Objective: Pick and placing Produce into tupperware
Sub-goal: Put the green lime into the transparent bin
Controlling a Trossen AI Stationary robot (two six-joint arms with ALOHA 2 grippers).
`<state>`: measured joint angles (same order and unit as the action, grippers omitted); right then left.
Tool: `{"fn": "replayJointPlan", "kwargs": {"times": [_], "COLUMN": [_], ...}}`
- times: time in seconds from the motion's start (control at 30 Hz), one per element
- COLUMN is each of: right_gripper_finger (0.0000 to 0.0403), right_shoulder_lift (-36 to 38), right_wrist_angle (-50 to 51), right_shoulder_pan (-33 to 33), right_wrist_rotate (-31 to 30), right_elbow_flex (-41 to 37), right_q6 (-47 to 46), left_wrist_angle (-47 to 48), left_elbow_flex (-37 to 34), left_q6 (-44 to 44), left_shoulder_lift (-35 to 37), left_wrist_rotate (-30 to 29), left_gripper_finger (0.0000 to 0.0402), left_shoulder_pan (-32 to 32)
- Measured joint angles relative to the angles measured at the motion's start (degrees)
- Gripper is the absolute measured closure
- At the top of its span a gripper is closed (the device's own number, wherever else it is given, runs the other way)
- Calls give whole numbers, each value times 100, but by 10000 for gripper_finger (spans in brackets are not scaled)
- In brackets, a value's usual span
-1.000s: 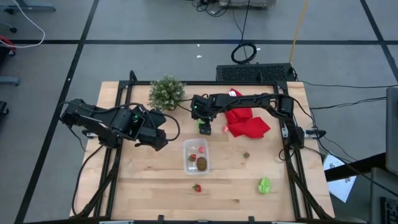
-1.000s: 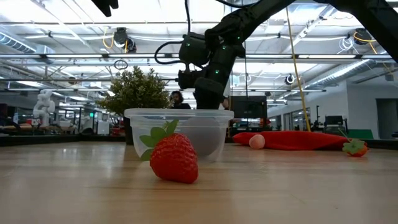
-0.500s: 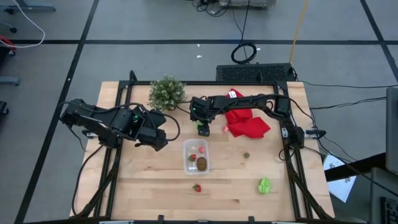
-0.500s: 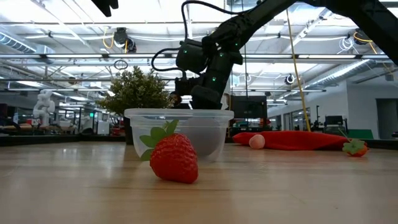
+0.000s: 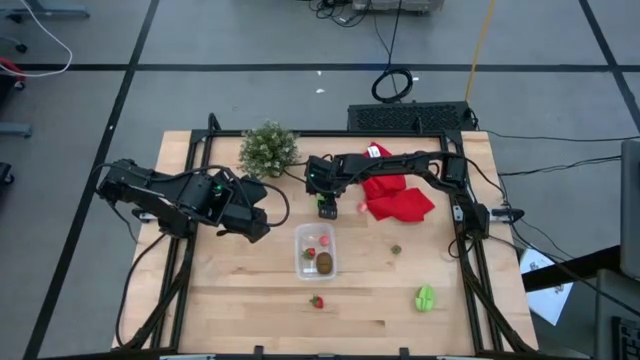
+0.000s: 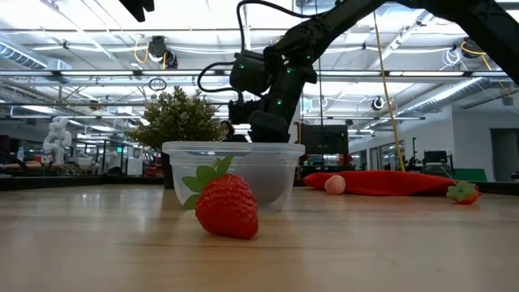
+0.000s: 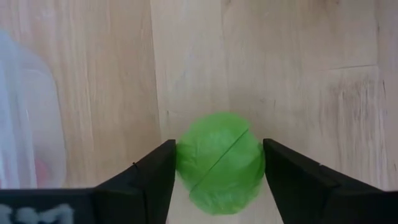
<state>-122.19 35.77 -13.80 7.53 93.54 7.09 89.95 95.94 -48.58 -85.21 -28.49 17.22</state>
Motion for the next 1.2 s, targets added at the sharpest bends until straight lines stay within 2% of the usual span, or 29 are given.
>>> {"fn": "replayJointPlan", "kwargs": {"times": [0.63,0.8,1.0,1.2], "right_gripper_finger": [192,191,191,191], "right_shoulder_lift": [83,394,822,1140], "right_wrist_angle": [89,224,421,642], "right_shoulder_pan": [-109,-172,-132,340], "right_wrist_rotate": [-52,-317,-306,-277], "right_elbow_flex": [104,241,236,236], "right_q6": [21,98,-42,-316], "left_wrist_angle": [-2,-6,-4,-2], "left_elbow_flex": [0,0,0,0], "left_q6": [-39,-60,-62,22], "left_shoulder_lift": [0,0,0,2], "left_wrist_rotate": [4,5,15,6], "left_gripper_finger": [128,128,128,128], "left_shoulder_pan": [6,6,6,6]}}
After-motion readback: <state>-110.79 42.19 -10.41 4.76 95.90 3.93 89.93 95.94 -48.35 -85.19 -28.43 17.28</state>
